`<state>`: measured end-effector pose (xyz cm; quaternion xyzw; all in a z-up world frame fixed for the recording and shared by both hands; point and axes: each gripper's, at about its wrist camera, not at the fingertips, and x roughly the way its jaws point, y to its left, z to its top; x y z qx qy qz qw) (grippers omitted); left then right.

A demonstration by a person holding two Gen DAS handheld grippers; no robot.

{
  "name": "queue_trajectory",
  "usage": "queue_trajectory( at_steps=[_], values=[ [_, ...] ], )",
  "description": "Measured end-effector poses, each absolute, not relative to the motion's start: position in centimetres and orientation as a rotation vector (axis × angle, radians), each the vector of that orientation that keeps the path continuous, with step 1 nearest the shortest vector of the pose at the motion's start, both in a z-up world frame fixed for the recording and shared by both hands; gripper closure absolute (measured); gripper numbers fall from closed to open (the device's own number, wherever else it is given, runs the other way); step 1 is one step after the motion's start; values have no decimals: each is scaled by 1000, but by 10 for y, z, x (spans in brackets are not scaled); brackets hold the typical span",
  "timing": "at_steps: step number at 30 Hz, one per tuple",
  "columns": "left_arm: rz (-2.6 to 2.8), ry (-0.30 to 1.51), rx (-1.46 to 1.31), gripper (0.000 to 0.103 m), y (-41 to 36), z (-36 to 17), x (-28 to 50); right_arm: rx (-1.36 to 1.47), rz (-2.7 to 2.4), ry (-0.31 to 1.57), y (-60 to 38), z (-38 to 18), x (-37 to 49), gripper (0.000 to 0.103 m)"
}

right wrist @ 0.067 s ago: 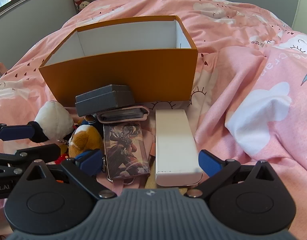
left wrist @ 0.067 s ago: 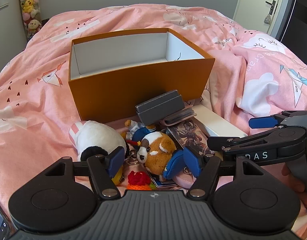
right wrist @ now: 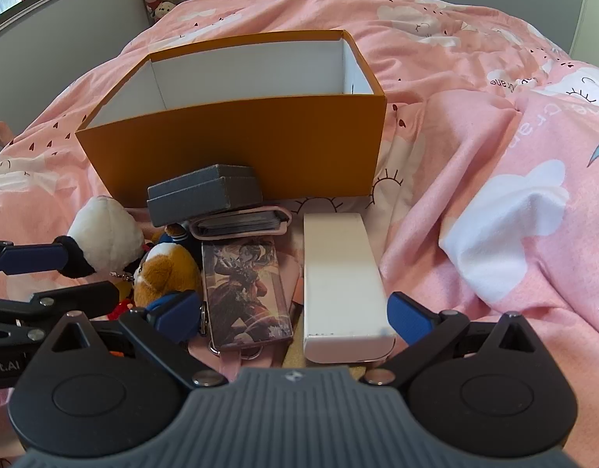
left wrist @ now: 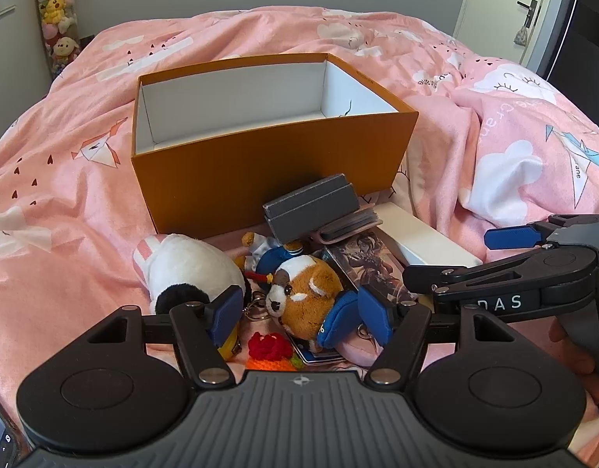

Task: Organize objects
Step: 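Move both grippers toward the plush toys beside the orange box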

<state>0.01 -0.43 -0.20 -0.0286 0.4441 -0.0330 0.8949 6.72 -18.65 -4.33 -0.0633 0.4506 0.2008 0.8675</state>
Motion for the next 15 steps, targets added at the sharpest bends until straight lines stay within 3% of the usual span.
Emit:
queue_trajectory(
  at_steps=[15],
  values=[
    [-72, 927, -49, 24, -6, -3, -1, -134, 419, 948, -184, -43, 66, 1]
  ],
)
